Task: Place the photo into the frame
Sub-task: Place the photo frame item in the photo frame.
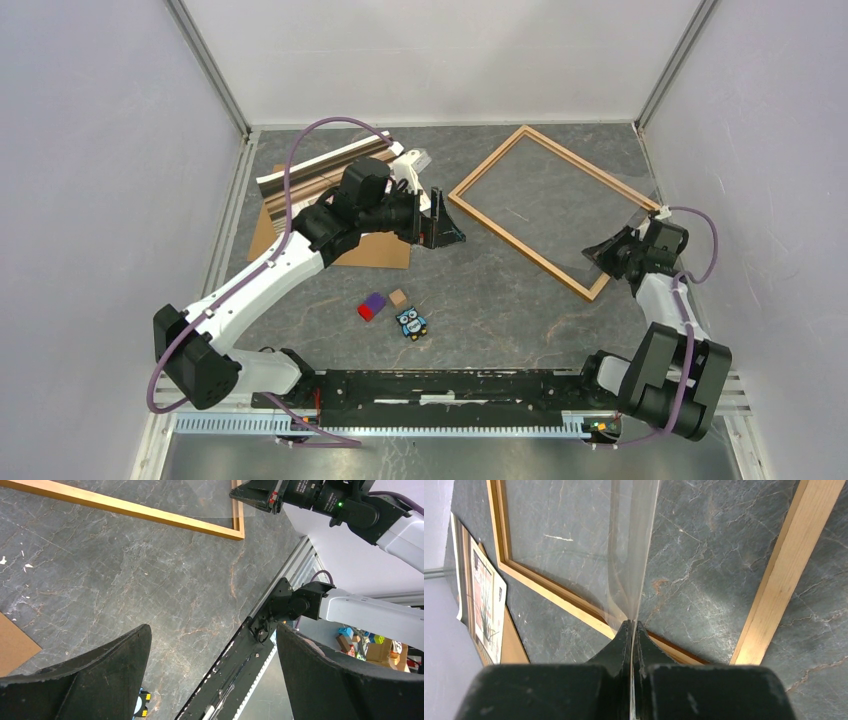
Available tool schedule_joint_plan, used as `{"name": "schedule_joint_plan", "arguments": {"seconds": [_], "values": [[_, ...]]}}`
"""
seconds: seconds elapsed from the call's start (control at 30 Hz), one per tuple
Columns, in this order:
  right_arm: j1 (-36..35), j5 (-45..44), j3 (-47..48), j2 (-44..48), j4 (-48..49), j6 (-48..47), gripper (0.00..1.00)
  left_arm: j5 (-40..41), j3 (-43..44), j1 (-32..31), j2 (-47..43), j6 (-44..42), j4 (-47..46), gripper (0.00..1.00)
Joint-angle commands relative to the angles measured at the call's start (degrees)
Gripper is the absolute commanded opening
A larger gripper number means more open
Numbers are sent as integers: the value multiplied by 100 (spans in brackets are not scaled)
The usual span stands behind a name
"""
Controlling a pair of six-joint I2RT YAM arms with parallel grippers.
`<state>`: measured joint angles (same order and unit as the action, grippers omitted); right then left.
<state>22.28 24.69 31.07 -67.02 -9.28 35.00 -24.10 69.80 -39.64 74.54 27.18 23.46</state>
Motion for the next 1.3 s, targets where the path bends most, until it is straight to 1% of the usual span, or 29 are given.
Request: {"name": "schedule_joint_plan", "arguments": {"seconds": [0.0,0.07,0.13,0.2,0.33,0.4,0.6,0.73,0.8,0.87,0.93,0.97,1.1,1.27], "values": [[-4,295,300,-116,-244,-316,0,-181,130,-19,35,15,-257,100],[4,314,315,-219,-281,-305,0,-174,138,-20,-12,-40,-257,100],[4,592,366,-353,-230,-337,0,-71,157,-17,31,-57,-185,100],[25,549,562,-527,-547,-577,0,-153,148,-18,4,-33,-219,100],[110,763,626,-637,-665,-577,0,-29,164,-18,9,-90,-166,100],[118,715,788,-725,-914,-779,0,-137,142,-19,6,-49,-232,100],[180,1166,779,-1059,-787,-731,0,-144,123,-11,3,-57,-239,100],[220,1231,902,-1091,-649,-1042,0,-9,160,-10,-7,-142,-156,100],[224,1224,865,-1045,-497,-1150,12,-45,150,-9,33,-139,-170,100],[224,1285,786,-1058,-309,-1231,28,-83,113,-9,50,-91,-230,100],[225,1439,541,-1017,169,-1099,42,-103,135,-9,69,-98,-213,100],[224,1427,456,-1000,363,-1079,47,-104,139,-5,82,-99,-205,100],[228,1285,176,-990,960,-921,58,-14,142,-7,67,-147,-172,100],[224,964,-37,-938,1472,-748,69,-4,106,-1,105,-159,-214,100]]}}
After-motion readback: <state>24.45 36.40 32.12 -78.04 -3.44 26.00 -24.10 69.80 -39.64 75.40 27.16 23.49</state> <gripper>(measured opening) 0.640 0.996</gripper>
